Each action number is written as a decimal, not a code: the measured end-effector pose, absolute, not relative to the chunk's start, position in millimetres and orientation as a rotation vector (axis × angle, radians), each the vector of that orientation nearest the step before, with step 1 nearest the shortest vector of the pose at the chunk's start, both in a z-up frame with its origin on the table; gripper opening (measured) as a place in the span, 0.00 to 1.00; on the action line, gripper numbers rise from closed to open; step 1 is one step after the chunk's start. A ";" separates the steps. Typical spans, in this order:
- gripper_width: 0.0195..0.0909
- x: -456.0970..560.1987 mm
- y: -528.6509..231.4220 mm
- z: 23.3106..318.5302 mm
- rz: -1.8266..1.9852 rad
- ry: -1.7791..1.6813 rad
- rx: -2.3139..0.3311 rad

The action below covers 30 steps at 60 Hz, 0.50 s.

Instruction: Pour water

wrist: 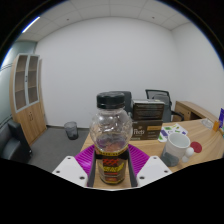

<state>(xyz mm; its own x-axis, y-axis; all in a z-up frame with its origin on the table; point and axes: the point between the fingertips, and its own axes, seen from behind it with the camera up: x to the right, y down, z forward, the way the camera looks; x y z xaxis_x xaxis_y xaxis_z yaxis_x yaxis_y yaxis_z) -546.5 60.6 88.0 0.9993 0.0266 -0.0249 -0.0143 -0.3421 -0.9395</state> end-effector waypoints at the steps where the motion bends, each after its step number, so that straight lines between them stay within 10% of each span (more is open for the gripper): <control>1: 0.40 -545.8 61.5 88.2 0.034 -0.016 -1.915; 19: 0.21 -545.9 58.0 95.4 0.039 -0.008 -1.890; 30: 0.21 -544.2 66.1 154.8 0.382 0.212 -1.813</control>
<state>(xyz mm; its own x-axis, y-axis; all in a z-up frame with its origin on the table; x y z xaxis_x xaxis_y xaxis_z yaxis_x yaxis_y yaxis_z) -544.2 66.1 154.8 0.9291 0.0536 -0.3659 -0.3387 -0.2737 -0.9002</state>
